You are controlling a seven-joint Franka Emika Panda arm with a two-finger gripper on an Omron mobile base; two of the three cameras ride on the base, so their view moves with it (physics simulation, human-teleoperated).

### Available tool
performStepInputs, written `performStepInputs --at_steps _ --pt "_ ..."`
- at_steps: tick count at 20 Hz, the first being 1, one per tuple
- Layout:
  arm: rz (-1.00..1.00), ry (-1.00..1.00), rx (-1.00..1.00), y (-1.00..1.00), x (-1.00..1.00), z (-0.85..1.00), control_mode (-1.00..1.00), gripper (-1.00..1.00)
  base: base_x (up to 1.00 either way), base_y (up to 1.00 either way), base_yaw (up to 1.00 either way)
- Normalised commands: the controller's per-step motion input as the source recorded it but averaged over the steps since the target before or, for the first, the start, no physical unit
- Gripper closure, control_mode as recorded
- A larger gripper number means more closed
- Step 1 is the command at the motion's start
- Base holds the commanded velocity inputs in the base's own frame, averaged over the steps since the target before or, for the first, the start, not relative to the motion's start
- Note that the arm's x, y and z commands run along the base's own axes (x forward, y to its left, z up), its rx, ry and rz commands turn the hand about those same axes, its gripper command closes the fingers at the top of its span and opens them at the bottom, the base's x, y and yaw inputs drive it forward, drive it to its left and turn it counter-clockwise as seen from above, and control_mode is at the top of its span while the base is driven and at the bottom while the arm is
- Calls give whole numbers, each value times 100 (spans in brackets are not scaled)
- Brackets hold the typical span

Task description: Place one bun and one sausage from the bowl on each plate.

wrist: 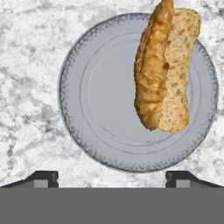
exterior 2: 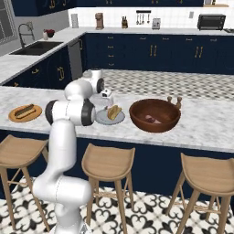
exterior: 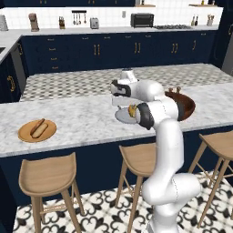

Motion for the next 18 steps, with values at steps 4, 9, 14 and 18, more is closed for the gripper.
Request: performStepInputs --at_steps 4,9,14,18 --pt "0 -15 0 33 -100 -47 -100 -100 0 0 0" --pt "0 -30 -2 -3 -100 29 -100 -100 0 0 0" --pt "0 -31 0 -25 -100 67 -100 -100 0 0 0" --pt "0 -13 4 -64 -99 90 -100 -100 0 0 0"
